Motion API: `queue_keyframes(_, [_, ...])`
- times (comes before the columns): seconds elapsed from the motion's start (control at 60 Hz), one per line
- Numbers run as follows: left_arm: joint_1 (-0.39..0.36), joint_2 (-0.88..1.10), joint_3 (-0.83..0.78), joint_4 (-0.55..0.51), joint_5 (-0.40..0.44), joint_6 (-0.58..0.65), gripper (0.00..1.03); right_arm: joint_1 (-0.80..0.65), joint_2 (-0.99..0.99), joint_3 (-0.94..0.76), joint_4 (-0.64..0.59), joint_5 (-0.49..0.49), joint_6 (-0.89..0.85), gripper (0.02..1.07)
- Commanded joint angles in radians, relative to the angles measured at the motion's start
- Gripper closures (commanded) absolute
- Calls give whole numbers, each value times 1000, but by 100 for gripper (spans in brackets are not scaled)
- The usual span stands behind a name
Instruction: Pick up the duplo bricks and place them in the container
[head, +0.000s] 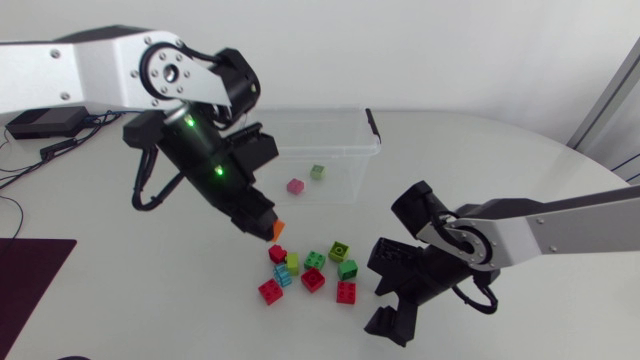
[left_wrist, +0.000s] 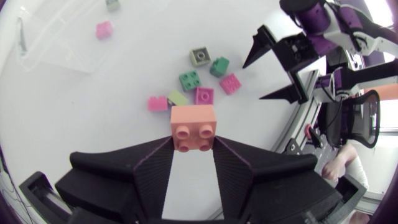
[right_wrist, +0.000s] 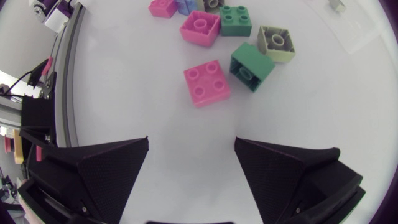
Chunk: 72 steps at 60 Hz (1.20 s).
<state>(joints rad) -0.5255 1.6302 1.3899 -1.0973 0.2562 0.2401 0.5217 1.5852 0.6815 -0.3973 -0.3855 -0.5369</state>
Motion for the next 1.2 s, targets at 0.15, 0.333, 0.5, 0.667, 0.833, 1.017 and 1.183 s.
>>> queue_keyframes(0.15, [96,-55,166,82,26,11,96,43,116,92,26,5,-48,7])
queue_keyframes(0.333, [121,-76,182,209,41,7,96,104,159,125,52,51,-38,7])
queue_keyframes(0.5, [130,-47,126,367,51,7,95,136,206,147,80,85,-26,14])
queue_keyframes(0.667, [121,17,121,479,54,7,95,149,171,127,91,85,-2,67])
queue_keyframes(0.833, [121,63,127,547,54,5,93,149,94,93,52,92,12,82])
queue_keyframes(1.017, [121,115,130,600,51,11,16,132,-99,67,-52,155,20,85])
queue_keyframes(1.183, [133,106,115,596,35,16,5,52,-243,167,-175,162,22,85])
